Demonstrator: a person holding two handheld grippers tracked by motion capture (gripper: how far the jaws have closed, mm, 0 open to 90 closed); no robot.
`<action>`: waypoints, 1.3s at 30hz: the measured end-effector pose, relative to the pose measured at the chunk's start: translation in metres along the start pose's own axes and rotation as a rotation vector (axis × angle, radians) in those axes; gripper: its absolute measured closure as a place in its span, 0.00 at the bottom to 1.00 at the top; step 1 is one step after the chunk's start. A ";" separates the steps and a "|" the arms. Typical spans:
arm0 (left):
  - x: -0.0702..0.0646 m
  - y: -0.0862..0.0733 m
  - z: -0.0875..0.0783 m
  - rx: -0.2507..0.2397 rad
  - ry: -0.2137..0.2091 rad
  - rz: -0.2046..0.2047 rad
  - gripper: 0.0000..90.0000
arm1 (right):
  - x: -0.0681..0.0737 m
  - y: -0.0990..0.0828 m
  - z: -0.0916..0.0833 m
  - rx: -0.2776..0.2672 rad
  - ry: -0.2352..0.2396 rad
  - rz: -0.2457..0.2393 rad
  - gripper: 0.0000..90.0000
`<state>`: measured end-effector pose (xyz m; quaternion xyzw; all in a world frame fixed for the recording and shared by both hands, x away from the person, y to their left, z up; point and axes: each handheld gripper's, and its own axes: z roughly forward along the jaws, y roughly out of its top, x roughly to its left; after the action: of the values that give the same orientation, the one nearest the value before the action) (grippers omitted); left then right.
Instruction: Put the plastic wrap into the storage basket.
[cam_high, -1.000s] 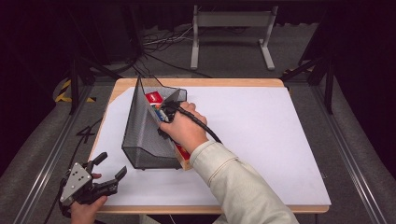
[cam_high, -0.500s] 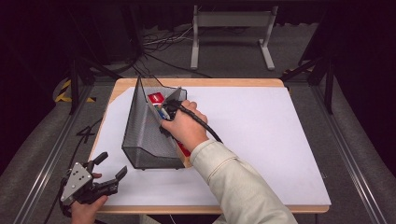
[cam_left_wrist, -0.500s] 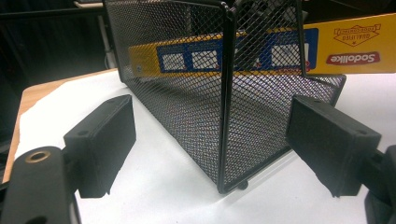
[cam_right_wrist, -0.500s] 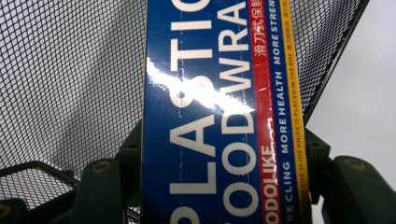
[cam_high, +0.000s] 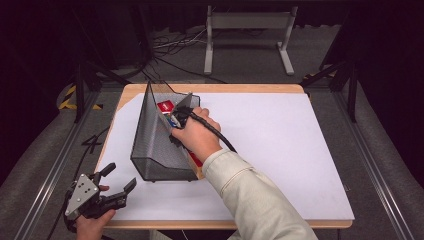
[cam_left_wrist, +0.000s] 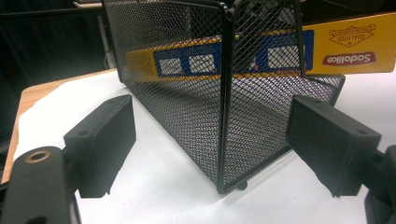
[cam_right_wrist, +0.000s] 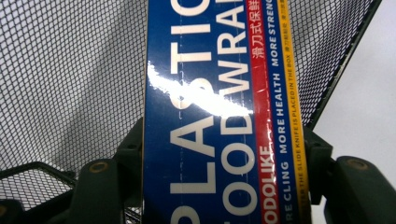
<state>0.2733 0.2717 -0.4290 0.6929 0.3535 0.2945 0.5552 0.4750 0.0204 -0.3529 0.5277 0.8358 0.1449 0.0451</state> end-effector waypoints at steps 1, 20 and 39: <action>0.000 0.000 0.000 0.001 0.000 0.000 0.19 | 0.000 0.000 -0.001 -0.009 0.006 0.001 0.39; 0.000 0.001 0.004 0.008 -0.013 0.009 0.19 | -0.009 -0.013 -0.023 -0.197 0.117 -0.034 0.26; 0.000 0.002 0.006 0.004 -0.013 0.006 0.19 | -0.029 -0.038 -0.070 -0.383 0.189 -0.098 0.26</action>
<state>0.2786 0.2680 -0.4286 0.6970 0.3486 0.2910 0.5550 0.4386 -0.0342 -0.2989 0.4521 0.8181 0.3477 0.0729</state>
